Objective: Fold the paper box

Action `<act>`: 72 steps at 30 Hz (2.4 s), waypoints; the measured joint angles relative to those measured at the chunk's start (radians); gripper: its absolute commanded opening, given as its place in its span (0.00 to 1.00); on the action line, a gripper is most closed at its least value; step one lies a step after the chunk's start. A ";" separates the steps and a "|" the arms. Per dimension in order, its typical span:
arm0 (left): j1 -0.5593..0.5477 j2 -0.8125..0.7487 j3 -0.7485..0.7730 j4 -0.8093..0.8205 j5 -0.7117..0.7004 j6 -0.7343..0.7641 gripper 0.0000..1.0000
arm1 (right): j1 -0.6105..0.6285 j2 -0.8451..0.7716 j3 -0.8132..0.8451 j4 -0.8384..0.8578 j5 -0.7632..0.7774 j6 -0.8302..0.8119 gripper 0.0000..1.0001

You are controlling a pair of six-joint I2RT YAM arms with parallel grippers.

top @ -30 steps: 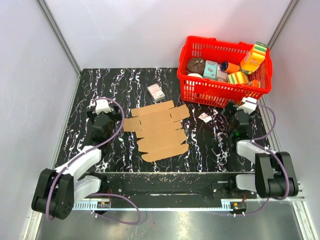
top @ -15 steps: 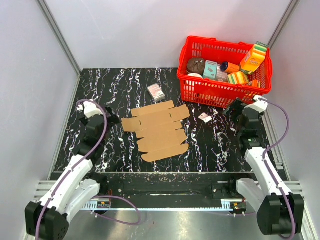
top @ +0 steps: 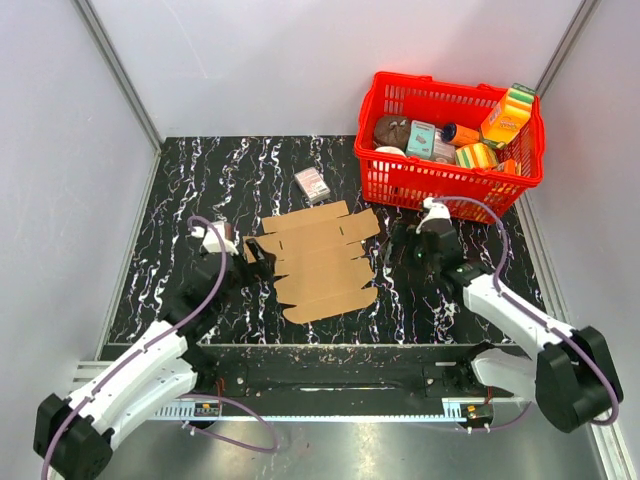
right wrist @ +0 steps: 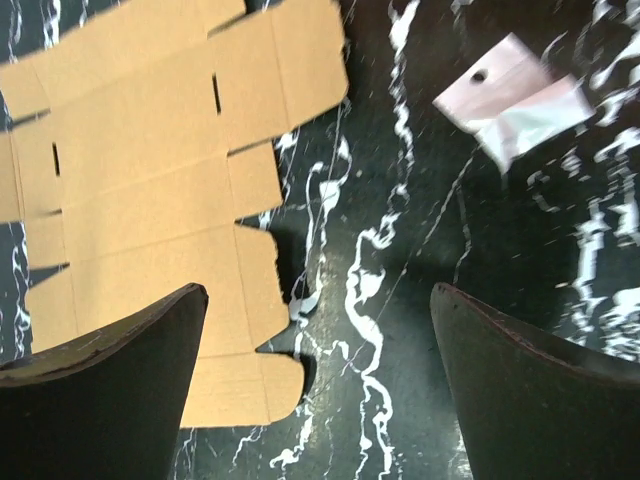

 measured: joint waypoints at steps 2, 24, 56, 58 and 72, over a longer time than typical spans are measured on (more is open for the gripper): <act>-0.039 0.034 0.000 0.002 0.005 -0.018 0.99 | 0.027 0.039 -0.002 0.003 -0.016 0.018 0.94; -0.135 0.039 -0.047 0.010 0.028 -0.079 0.99 | 0.038 0.452 0.016 0.285 -0.344 -0.030 0.64; -0.142 0.039 -0.052 0.009 0.050 -0.085 0.99 | 0.038 0.451 -0.008 0.285 -0.462 -0.024 0.06; -0.142 0.034 -0.052 0.008 0.051 -0.089 0.99 | 0.038 0.430 -0.019 0.277 -0.466 -0.006 0.03; -0.142 -0.012 -0.051 -0.027 0.053 -0.104 0.99 | 0.039 0.069 -0.043 0.020 -0.408 0.154 0.00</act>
